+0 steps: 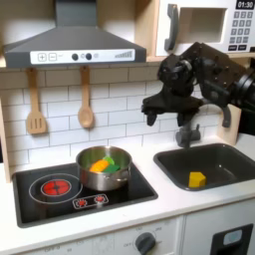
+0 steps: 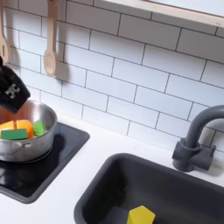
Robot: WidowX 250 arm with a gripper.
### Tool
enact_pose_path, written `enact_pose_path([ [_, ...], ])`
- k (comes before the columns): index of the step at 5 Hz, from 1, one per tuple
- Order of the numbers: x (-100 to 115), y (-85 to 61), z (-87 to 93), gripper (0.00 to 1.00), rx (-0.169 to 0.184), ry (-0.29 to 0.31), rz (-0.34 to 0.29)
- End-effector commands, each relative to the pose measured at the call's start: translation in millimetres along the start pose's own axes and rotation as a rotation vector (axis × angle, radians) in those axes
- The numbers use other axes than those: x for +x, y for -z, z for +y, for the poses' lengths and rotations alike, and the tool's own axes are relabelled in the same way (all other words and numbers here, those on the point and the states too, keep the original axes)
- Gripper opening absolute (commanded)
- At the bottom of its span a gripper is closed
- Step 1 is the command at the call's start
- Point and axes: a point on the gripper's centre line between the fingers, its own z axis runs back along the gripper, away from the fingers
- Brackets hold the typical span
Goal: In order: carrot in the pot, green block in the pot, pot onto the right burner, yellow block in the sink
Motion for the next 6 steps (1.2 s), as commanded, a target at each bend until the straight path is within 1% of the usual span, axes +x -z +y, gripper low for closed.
enact_pose_path([
  [1, 19.8, -6.4, 17.0, 1.00, 0.065, -0.036, -0.174],
  [2, 38.1, -10.3, 35.6, 1.00, 0.128, -0.083, -0.270],
  [3, 48.0, -1.8, 48.2, 1.00, 0.148, -0.105, -0.296],
  [4, 61.0, -2.8, 64.8, 1.00, 0.185, -0.121, -0.344],
  [6, 86.0, -6.1, 81.2, 1.00, 0.233, -0.120, -0.416],
])
